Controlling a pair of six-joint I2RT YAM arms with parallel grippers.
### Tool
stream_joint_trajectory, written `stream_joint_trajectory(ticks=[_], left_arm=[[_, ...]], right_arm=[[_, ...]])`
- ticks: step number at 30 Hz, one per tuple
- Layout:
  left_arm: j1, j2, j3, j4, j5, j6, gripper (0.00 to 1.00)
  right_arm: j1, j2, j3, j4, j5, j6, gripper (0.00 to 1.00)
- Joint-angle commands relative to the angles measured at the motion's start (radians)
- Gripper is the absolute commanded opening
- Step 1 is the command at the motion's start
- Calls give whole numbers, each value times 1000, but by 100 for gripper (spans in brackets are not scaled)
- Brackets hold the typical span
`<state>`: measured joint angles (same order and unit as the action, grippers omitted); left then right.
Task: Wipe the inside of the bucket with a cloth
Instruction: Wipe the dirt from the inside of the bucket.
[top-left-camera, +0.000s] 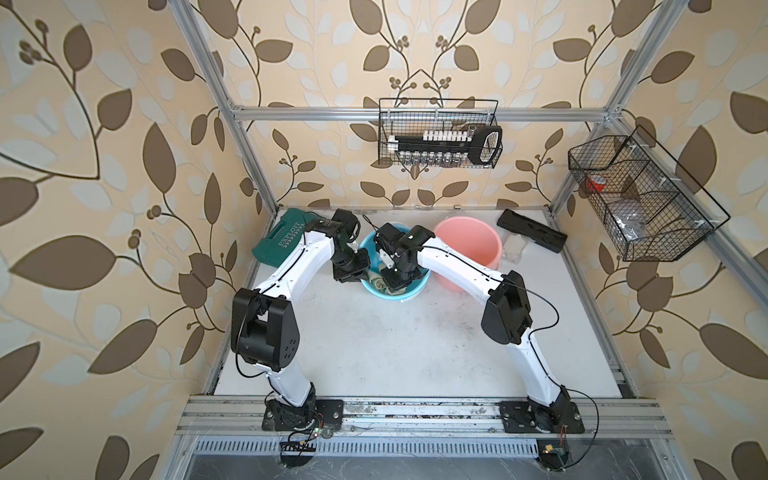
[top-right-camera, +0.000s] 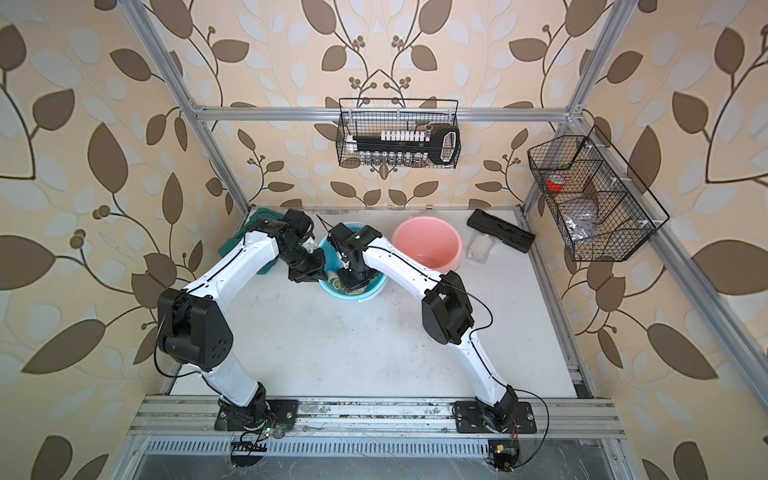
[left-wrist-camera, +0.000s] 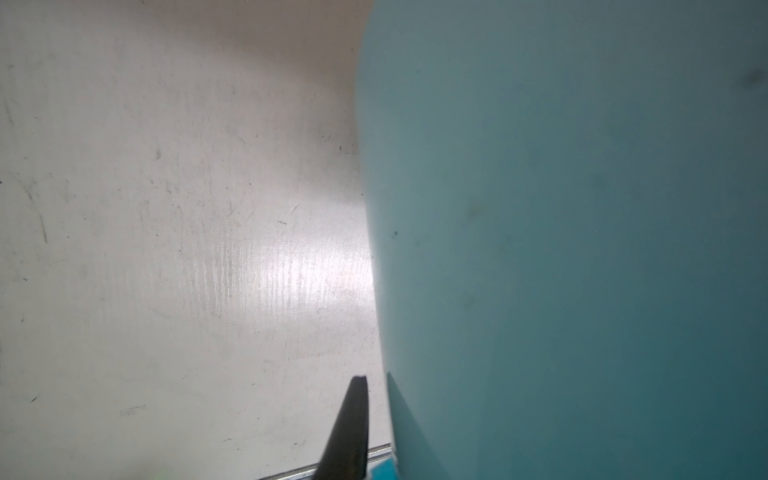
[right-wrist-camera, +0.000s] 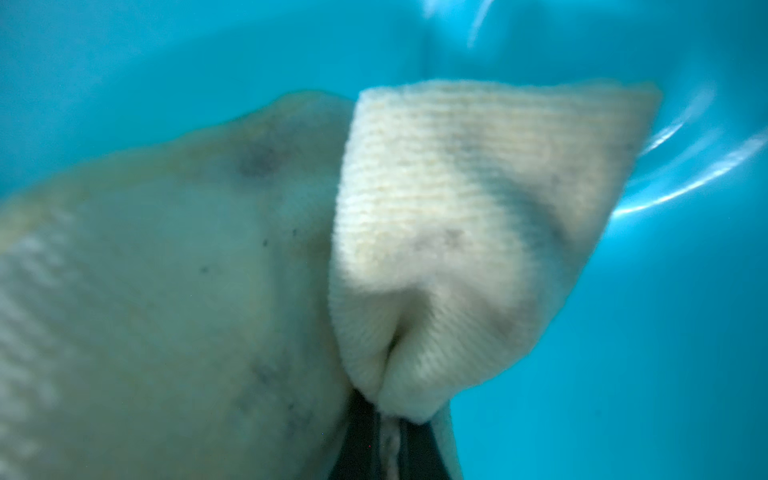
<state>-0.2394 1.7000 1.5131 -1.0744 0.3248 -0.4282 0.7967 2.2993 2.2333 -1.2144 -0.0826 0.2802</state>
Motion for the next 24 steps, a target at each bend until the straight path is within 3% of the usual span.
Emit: stream_joint_trajectory(ticks=[1, 11, 15, 24], left_arm=[[20, 31, 57, 31, -25, -23, 0], [28, 122, 243, -58, -46, 5, 0], [31, 165, 313, -114, 3, 9, 0], [40, 103, 264, -138, 80, 9, 0]], right_arm=[[16, 29, 27, -143, -198, 13, 0], [-78, 116, 161, -180, -421, 54, 0], [-116, 130, 185, -197, -487, 52, 0], [-134, 135, 244, -211, -587, 64, 0]])
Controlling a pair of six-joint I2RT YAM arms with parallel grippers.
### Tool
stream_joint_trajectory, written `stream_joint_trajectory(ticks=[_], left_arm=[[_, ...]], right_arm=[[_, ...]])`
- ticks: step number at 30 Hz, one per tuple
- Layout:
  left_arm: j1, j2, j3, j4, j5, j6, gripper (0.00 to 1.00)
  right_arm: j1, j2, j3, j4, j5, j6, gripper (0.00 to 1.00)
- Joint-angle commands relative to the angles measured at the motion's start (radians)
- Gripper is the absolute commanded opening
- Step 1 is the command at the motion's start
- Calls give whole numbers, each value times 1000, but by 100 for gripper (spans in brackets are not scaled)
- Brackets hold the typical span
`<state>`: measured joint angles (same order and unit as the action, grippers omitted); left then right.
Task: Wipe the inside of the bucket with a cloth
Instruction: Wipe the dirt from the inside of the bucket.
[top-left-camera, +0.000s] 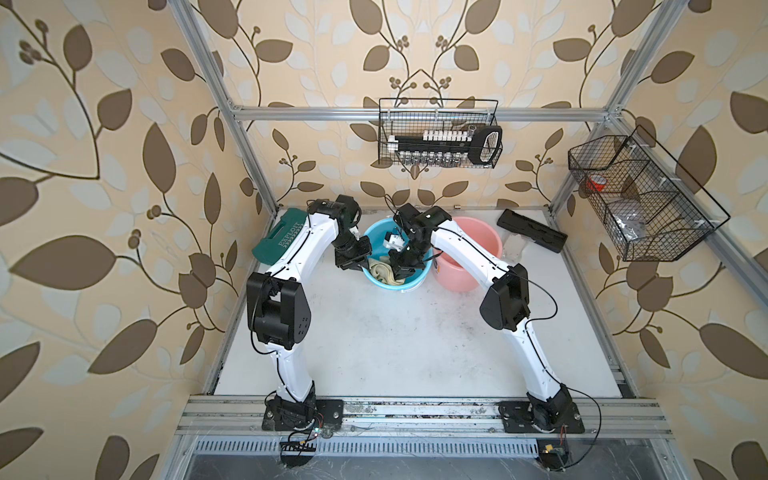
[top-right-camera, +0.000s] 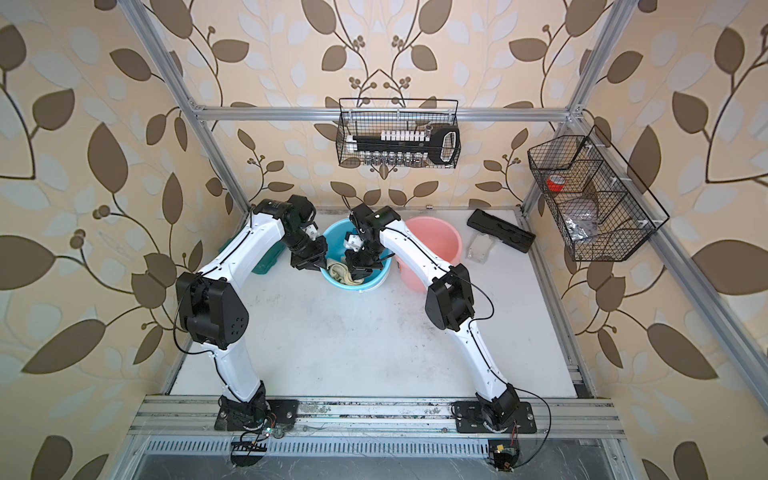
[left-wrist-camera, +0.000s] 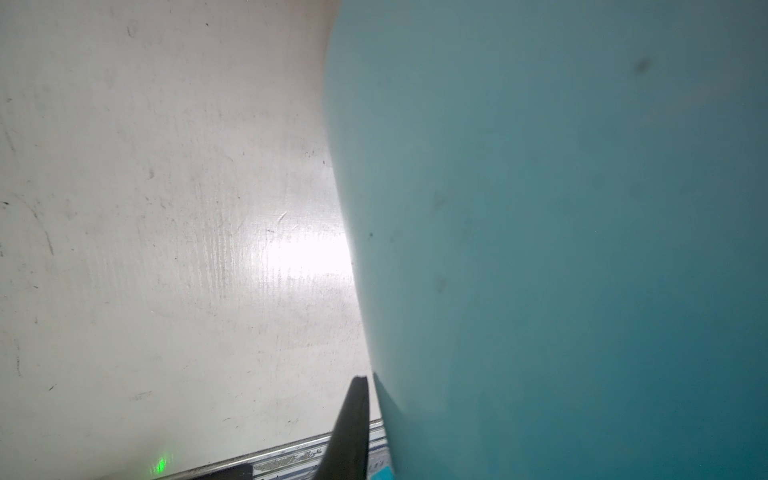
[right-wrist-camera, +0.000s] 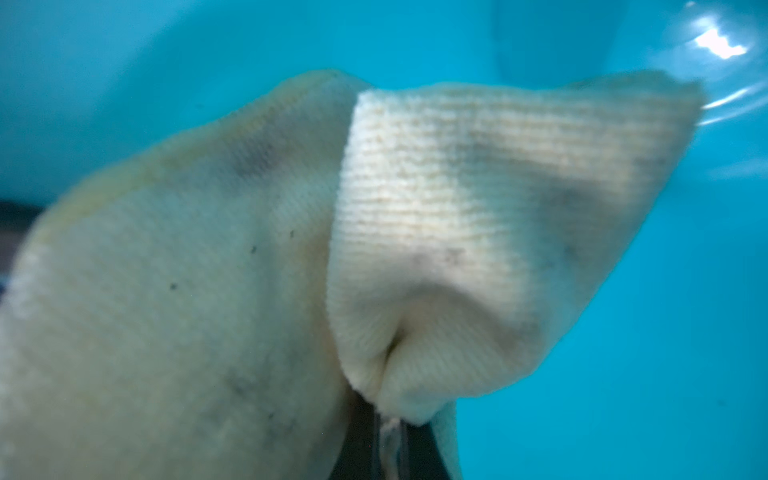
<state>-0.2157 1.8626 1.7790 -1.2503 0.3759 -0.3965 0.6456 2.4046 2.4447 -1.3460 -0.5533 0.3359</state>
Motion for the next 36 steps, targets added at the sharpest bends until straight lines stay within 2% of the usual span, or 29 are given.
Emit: stream_joint_trajectory(ticks=[1, 6, 15, 27, 31, 36], left_arm=[[20, -71, -6, 35, 31, -22, 0], [34, -90, -9, 18, 9, -11, 0], [45, -21, 16, 25, -51, -4, 0], [58, 0, 5, 61, -82, -3, 18], [58, 2, 7, 78, -84, -5, 18], [57, 9, 15, 88, -101, -6, 13]], right_arm=[[18, 28, 33, -79, -122, 8, 0], [17, 32, 41, -72, -119, 19, 0], [-7, 63, 44, -18, 31, 72, 0], [-23, 87, 71, 34, 20, 123, 0], [-29, 94, 64, 37, 10, 124, 0], [-29, 91, 51, 55, 7, 133, 0]])
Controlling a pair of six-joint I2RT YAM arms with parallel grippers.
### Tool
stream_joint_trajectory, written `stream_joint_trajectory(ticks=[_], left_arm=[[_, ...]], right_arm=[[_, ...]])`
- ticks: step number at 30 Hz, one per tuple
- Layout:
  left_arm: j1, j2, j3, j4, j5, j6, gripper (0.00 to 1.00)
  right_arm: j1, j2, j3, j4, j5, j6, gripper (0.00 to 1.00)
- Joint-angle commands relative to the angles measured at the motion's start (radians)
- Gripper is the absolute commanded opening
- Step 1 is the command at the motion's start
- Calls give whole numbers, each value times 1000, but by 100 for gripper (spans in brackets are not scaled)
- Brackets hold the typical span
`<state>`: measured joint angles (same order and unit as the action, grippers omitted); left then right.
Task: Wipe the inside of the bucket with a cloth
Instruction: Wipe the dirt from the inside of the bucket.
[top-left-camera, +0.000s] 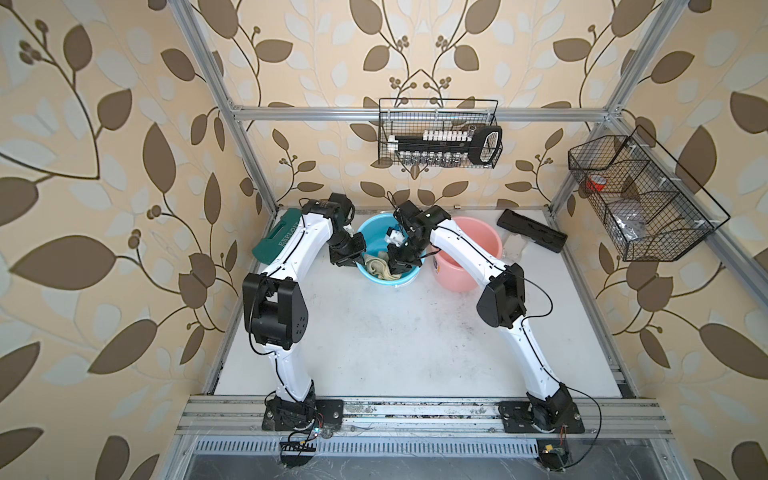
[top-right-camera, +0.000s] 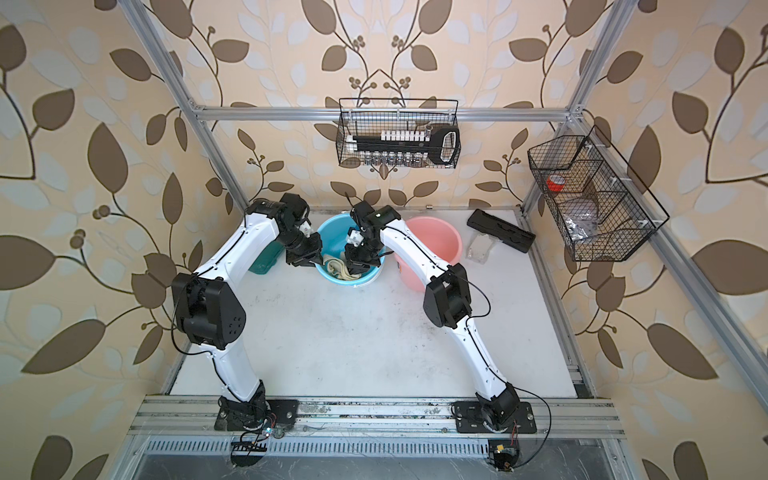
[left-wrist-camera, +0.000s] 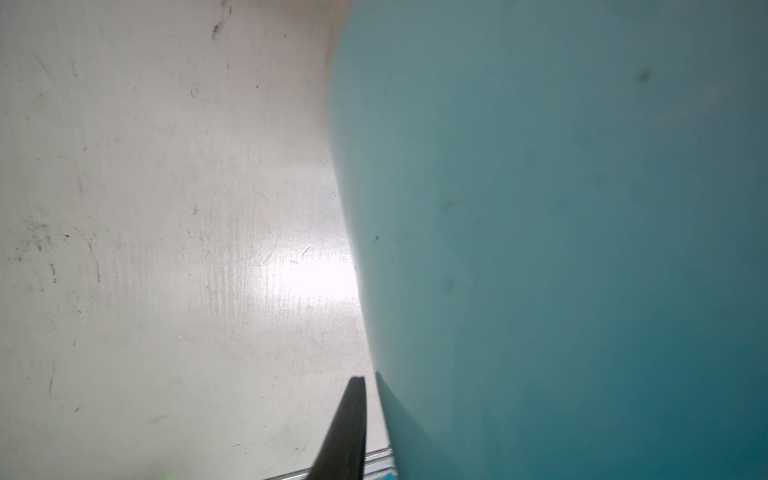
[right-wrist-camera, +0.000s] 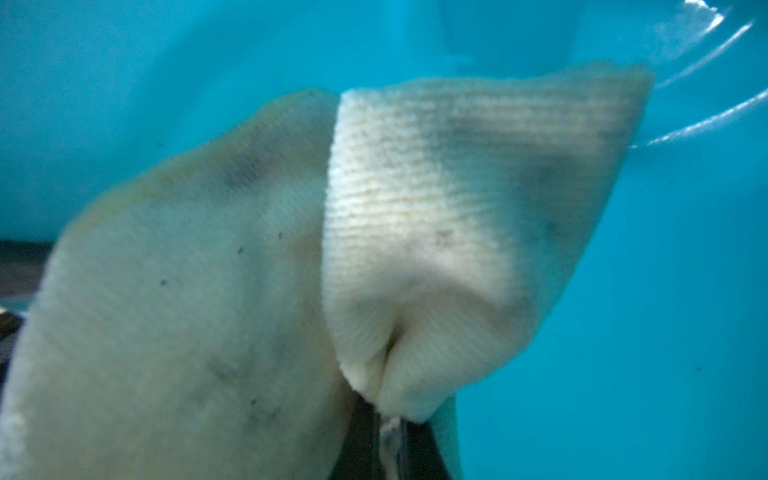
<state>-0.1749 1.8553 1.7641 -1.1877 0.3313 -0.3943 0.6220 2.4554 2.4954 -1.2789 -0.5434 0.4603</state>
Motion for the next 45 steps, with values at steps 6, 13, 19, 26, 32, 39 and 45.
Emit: stream_joint_trajectory(ticks=[6, 13, 19, 26, 32, 39, 45], left_arm=[[17, 19, 29, 31, -69, -9, 0], [17, 14, 5, 38, 14, -27, 0], [17, -24, 2, -15, 69, -21, 0], [17, -77, -18, -76, 218, -21, 0], [17, -145, -78, -98, 341, -25, 0], [17, -197, -172, -91, 376, -26, 0], [17, -201, -178, -120, 293, -14, 0]], right_arm=[[-1, 24, 4, -4, 66, -2, 0], [54, -18, 38, -9, 453, -98, 0], [121, -142, -125, 151, 767, -186, 0], [193, -215, -154, 298, 988, -352, 0], [176, -155, -21, 162, 932, -302, 0], [154, -178, -174, 160, 821, -245, 0], [150, -160, -211, 144, 778, -235, 0]])
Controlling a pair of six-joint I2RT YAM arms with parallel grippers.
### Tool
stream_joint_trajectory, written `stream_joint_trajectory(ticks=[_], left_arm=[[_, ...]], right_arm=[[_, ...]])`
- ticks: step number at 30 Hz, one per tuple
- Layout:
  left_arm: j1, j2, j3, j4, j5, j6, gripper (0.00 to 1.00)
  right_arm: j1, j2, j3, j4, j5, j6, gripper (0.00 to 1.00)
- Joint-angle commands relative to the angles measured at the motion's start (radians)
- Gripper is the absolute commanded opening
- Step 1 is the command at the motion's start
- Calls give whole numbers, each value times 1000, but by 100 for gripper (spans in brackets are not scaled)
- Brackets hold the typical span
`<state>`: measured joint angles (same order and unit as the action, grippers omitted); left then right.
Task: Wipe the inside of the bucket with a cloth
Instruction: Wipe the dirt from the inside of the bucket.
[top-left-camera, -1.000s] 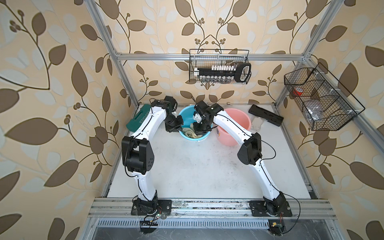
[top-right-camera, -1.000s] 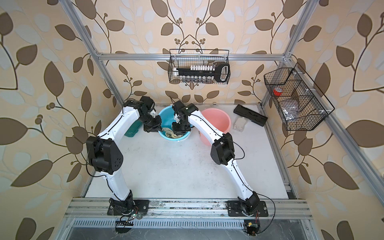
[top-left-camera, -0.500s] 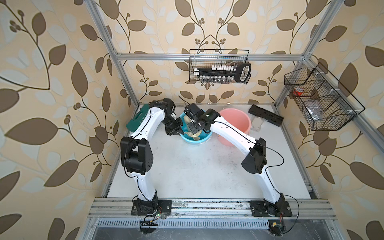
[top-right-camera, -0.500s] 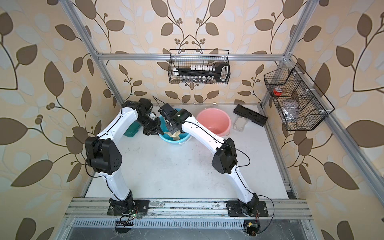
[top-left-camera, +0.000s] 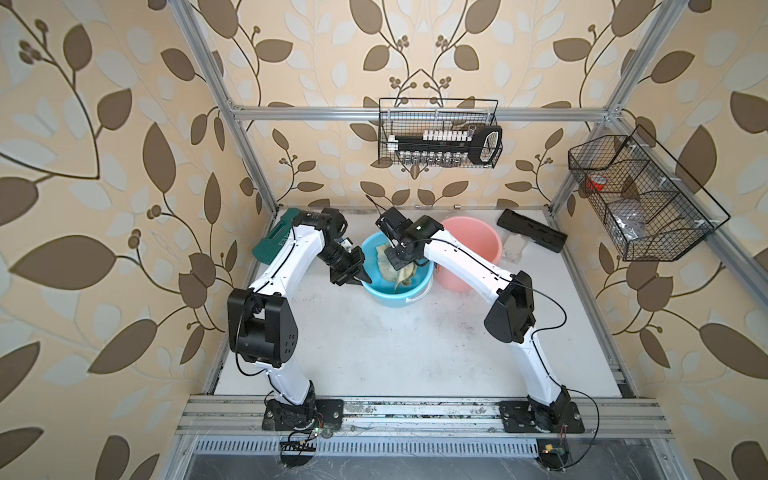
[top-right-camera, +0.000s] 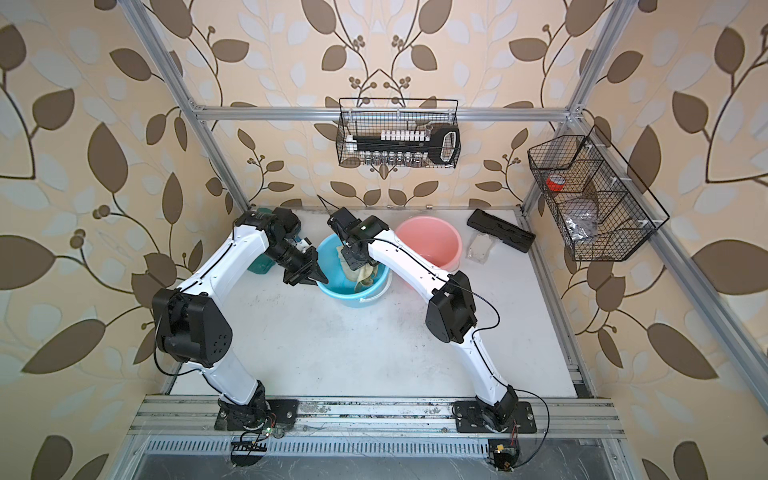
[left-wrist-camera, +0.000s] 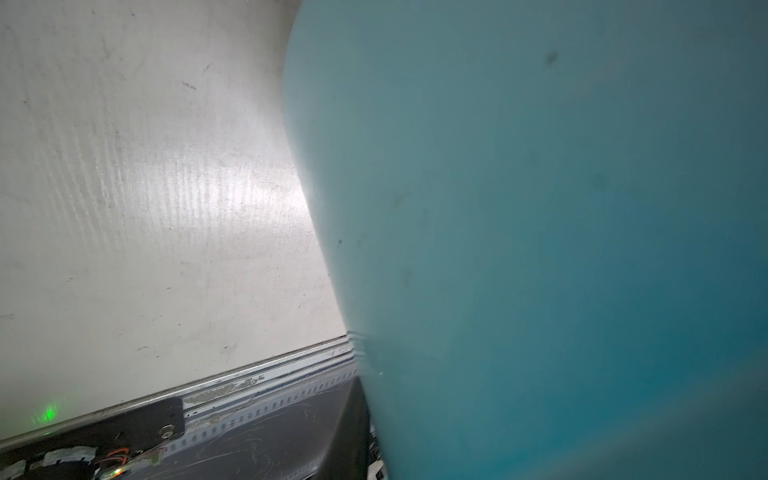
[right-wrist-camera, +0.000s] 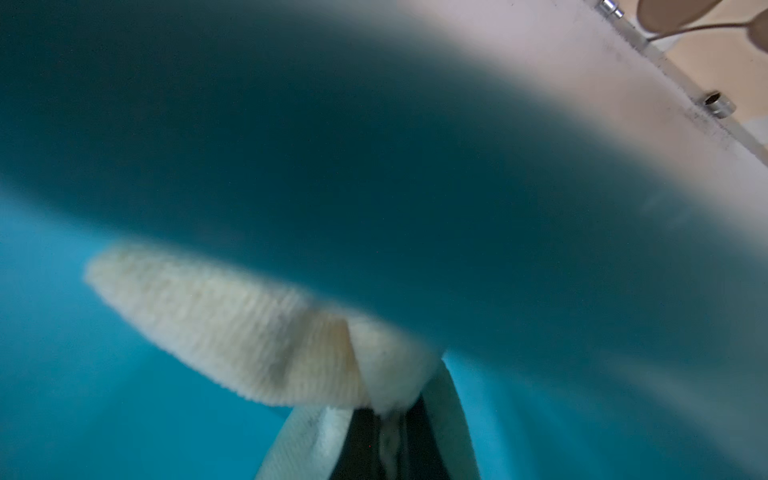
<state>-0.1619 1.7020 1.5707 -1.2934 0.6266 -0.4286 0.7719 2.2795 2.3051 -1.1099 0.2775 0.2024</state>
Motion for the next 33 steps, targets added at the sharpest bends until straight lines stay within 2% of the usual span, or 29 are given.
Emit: stream_joint_trajectory(ticks=[1, 12, 19, 24, 33], left_arm=[[4, -48, 22, -21, -21, 24, 0], [4, 9, 41, -25, -214, 44, 0], [4, 60, 57, 0, -273, 50, 10], [4, 55, 70, 23, -354, 63, 12], [4, 44, 33, 106, -382, 82, 11]], right_arm=[[1, 16, -28, -21, -52, 26, 0], [14, 34, -59, -1, -118, 60, 0], [23, 42, -66, 18, -133, 61, 0], [23, 64, -54, 14, -145, 60, 0], [22, 103, -37, 5, -170, 70, 0]])
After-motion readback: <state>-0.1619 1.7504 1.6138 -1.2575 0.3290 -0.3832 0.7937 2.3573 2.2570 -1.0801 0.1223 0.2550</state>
